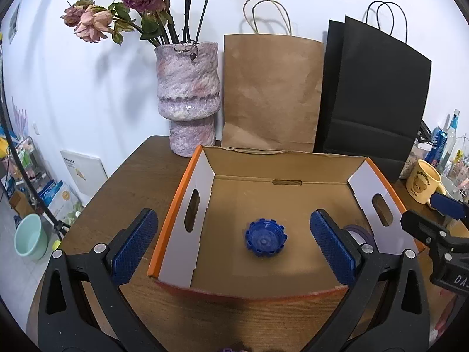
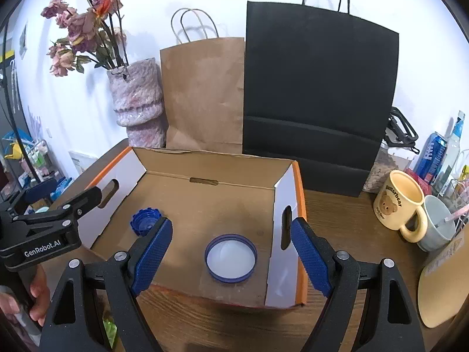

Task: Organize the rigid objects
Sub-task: 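Withdraw both tools from the box toward the clear ring and green bottle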

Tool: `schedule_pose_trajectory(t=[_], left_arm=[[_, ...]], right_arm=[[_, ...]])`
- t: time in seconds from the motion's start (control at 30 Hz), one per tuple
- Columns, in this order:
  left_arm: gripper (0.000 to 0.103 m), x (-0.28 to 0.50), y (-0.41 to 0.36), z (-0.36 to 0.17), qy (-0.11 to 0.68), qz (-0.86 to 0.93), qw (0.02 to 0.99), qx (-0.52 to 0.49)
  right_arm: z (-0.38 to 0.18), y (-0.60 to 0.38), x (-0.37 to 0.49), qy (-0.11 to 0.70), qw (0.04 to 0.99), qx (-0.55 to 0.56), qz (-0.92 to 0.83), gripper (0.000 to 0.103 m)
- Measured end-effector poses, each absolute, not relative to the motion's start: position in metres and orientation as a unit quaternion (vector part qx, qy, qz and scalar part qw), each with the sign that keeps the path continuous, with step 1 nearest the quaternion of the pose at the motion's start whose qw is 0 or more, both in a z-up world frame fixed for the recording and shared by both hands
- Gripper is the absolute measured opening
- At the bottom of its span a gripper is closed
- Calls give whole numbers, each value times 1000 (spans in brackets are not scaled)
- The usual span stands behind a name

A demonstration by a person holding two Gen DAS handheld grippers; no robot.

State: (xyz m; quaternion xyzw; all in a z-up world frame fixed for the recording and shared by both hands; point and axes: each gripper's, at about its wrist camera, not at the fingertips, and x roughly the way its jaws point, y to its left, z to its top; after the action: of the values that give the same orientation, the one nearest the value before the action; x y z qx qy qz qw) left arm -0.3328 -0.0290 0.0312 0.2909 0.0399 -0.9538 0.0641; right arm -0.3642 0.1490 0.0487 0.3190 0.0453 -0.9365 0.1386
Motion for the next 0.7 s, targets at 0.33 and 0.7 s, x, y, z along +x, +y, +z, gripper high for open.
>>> schedule_pose_trajectory(t=[0.33, 0.7], left_arm=[[103, -302, -23, 34, 41, -956, 55, 285], [103, -266, -11, 33, 30, -958, 41, 283]], right_arm=[[54, 162, -335, 42, 135, 312, -940, 87], [50, 171, -297, 49, 134, 311, -939, 87]])
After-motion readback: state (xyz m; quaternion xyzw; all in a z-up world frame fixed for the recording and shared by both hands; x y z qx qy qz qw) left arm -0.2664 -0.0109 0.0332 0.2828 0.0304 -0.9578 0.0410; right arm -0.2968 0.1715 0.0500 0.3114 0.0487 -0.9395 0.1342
